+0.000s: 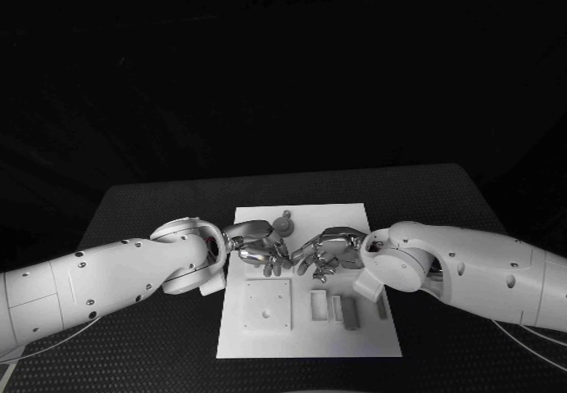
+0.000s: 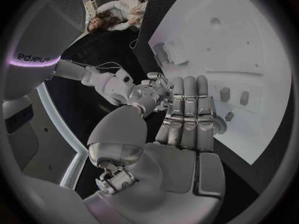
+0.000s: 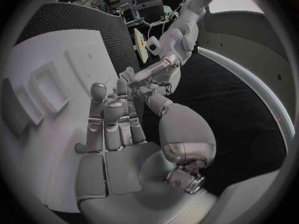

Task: Assemble the parts on the task board

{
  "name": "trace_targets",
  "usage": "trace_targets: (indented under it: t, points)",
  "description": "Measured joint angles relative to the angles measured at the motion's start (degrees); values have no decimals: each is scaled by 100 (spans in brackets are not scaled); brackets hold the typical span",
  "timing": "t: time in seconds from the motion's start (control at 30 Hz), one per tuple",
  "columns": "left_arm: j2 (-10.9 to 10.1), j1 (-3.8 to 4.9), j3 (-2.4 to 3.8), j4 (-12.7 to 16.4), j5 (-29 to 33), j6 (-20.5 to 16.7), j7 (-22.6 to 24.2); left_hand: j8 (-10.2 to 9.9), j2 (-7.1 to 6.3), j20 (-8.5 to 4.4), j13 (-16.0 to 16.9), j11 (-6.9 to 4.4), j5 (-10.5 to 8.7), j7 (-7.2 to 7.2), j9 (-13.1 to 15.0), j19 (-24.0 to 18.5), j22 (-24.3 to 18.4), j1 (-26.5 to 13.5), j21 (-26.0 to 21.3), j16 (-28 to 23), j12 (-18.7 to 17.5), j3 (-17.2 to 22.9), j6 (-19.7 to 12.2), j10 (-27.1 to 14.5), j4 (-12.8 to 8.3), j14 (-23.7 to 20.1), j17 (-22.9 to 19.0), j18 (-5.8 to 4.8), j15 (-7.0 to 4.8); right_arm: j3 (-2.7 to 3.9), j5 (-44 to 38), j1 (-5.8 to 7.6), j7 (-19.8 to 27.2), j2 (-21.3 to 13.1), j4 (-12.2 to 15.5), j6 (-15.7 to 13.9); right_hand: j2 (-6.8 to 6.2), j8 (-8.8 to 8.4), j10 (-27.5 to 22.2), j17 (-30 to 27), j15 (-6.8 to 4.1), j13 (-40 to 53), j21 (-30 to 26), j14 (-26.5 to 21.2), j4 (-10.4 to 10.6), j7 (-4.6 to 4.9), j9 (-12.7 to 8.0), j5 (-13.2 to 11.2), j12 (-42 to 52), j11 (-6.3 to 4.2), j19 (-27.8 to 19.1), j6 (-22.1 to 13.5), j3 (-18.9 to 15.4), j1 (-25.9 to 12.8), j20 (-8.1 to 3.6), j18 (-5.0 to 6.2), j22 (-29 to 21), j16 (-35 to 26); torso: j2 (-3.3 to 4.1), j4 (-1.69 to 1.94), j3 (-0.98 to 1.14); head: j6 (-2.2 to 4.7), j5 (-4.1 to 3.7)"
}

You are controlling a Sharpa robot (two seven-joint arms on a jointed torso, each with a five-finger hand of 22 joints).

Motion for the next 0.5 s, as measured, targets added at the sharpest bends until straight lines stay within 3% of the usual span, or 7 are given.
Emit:
trace_targets:
  t: [0.13, 0.5]
  points:
    - [0, -1, -1, 0, 0, 2, 0, 0, 0, 0, 0, 0, -4, 0, 1, 0, 5, 0, 0, 0, 0, 0, 0, 0, 0, 0, 0, 0, 0, 2, -75, 1, -10, 6, 0, 17, 0, 2, -4, 0, 0, 72, 0, 0, -110, -7, 14, 0, 0, -4, 0, 7, 16, 0, 0, 2, 0, 0, 1, 1, 0, -2, -1]
    - [3, -2, -2, 5, 0, 17, -4, -1, -16, 0, -1, 0, -6, 0, 19, 0, 5, 14, 0, 0, 0, -1, 0, 0, 0, 0, 5, 0, 0, 2, -169, 1, -11, 37, -15, 27, 16, 4, -24, 4, -11, 150, 0, -12, -147, -11, 33, 0, 0, -23, -1, 10, 47, 64, 2, 5, -1, -22, 0, 0, 3, -11, 0]
